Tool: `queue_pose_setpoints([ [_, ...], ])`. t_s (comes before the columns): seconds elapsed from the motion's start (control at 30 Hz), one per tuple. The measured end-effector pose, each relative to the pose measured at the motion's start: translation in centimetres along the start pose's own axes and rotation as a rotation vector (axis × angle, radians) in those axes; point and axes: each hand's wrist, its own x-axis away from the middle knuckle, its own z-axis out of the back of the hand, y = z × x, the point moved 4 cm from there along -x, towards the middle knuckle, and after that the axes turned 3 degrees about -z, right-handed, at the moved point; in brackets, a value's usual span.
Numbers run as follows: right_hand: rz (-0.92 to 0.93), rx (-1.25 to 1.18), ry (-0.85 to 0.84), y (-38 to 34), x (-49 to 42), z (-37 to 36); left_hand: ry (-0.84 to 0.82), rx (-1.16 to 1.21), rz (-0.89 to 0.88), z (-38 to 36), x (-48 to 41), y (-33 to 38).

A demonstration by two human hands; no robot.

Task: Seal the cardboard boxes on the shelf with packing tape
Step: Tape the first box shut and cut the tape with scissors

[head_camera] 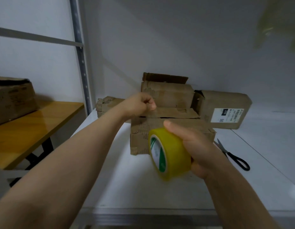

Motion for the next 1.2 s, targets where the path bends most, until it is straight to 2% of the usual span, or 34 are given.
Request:
queue_pose_setpoints([
  [0.17,-0.070,-0.013,-0.016,2.0,-0.2,-1.8,-0.068,-0.139,0.008,1.0,-0.1,-0.6],
  [0.27,-0.065,-0.001,-0.067,2.6,-0.2,-3.1,-0.067,-0.107,0.019,0.8,0.1,-2.1],
  [0.43,-0.074,-0.039,-0.049,2.8,-0.5,-2.9,-0.003,-0.058,0.011,0.7,-0.1,-2.8],
  [0.83,-0.113,-0.010,-0.048,3.4,-1.4,-2.9,-0.007,-0.077,0.004,-0.6,-0.8,-4.1],
  [0.97,-0.131,-0.012,-0.041,3.8,-1.7,-2.6,-0.010,-0.116,-0.010,-1.1,-1.0,-4.6],
  [1.13,-0.152,-0.037,-0.052,4.1,-2.1,-2.4,0.009,-0.284,-0.038,-1.1,-1.1,-4.7],
  [1.2,-0.154,-0.048,-0.059,4.1,-2.2,-2.2,0.033,-0.274,0.010,-0.8,-1.2,-4.8],
])
